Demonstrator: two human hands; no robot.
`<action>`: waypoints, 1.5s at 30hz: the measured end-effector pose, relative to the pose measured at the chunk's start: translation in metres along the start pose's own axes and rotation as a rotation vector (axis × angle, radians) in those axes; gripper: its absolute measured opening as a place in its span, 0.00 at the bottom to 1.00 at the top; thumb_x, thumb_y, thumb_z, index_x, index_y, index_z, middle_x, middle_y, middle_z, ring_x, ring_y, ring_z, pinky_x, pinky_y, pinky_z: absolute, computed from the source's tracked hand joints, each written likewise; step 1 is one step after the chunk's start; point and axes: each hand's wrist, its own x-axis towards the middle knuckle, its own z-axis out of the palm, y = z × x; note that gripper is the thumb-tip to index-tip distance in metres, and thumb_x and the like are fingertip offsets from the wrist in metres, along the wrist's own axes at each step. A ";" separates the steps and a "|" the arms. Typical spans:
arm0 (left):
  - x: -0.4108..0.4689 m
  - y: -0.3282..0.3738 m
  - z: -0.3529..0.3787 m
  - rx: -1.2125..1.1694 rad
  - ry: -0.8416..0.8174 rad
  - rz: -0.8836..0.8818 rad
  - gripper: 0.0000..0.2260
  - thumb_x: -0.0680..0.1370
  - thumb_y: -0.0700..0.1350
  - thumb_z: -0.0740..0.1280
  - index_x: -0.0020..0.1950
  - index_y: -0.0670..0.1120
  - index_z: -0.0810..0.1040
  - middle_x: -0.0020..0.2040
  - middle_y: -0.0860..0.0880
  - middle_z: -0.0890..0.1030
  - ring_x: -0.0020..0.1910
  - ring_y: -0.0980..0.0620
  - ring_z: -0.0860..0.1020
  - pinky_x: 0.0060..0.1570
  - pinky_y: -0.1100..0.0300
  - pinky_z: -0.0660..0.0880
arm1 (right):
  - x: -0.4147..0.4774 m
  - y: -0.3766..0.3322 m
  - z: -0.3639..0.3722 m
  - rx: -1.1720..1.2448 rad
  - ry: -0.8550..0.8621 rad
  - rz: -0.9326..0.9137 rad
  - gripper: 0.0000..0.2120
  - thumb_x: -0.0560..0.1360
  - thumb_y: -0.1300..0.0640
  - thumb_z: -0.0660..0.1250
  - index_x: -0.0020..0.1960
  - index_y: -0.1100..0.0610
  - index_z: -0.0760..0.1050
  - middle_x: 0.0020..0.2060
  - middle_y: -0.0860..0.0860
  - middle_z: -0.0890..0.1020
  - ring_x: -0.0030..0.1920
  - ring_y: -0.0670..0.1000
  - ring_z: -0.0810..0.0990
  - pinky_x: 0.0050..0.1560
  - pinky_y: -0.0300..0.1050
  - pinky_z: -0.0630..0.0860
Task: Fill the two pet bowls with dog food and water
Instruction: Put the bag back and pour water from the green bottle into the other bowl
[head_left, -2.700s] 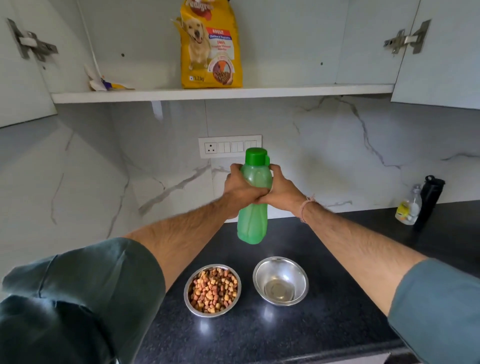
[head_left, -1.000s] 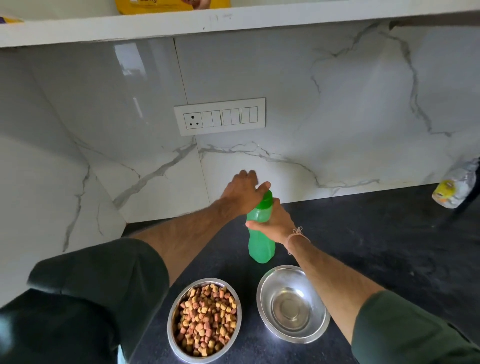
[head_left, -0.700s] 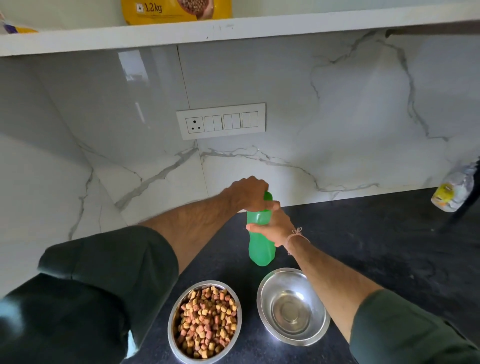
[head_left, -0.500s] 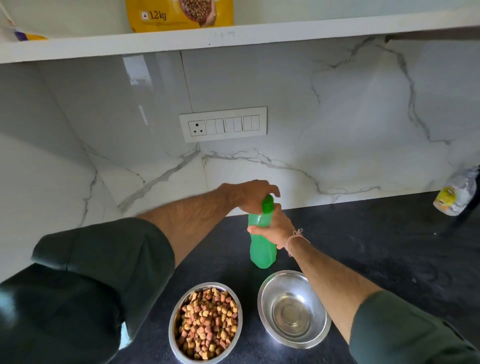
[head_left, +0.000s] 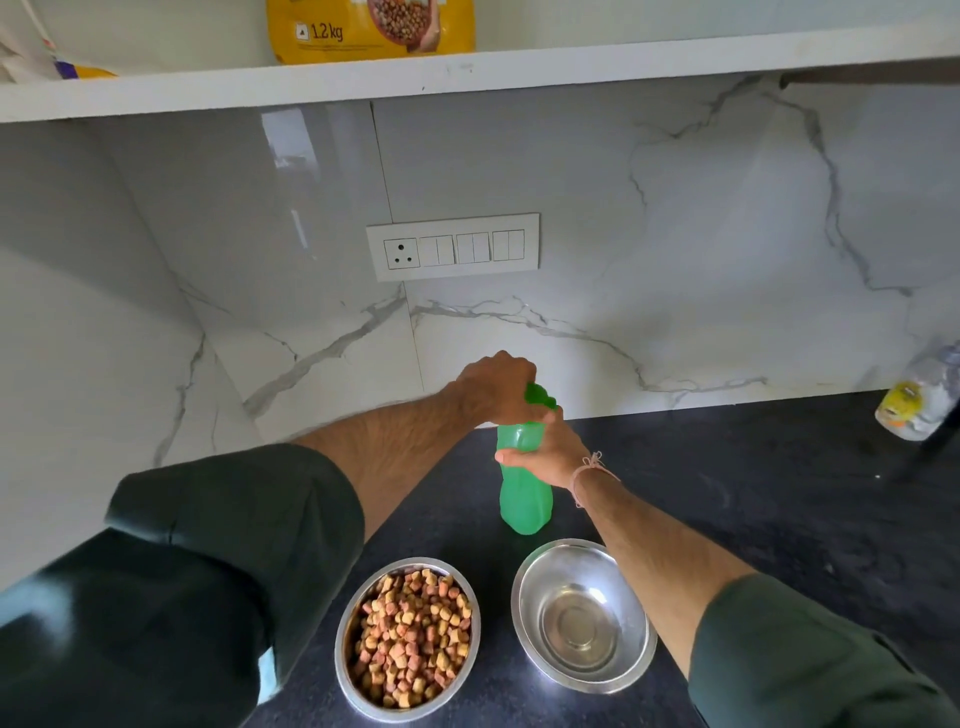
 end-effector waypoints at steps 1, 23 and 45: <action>0.001 0.000 0.002 -0.006 0.008 -0.033 0.31 0.76 0.65 0.70 0.72 0.47 0.73 0.62 0.46 0.79 0.55 0.47 0.78 0.47 0.54 0.72 | 0.000 0.000 -0.001 0.006 -0.001 0.002 0.44 0.55 0.32 0.78 0.66 0.46 0.69 0.56 0.45 0.78 0.54 0.49 0.81 0.55 0.48 0.83; 0.005 0.015 0.005 -0.453 0.290 -0.516 0.31 0.74 0.69 0.64 0.62 0.43 0.75 0.50 0.48 0.77 0.47 0.47 0.78 0.43 0.56 0.74 | 0.000 -0.001 -0.001 0.007 -0.017 0.047 0.45 0.59 0.37 0.81 0.67 0.49 0.62 0.56 0.49 0.79 0.53 0.51 0.82 0.56 0.52 0.83; -0.014 -0.018 0.162 -1.189 0.027 -0.790 0.26 0.74 0.42 0.78 0.64 0.48 0.65 0.51 0.49 0.75 0.45 0.54 0.75 0.35 0.63 0.70 | -0.018 0.021 -0.059 -0.004 0.132 0.108 0.38 0.62 0.45 0.83 0.63 0.50 0.66 0.56 0.51 0.80 0.54 0.54 0.82 0.56 0.54 0.81</action>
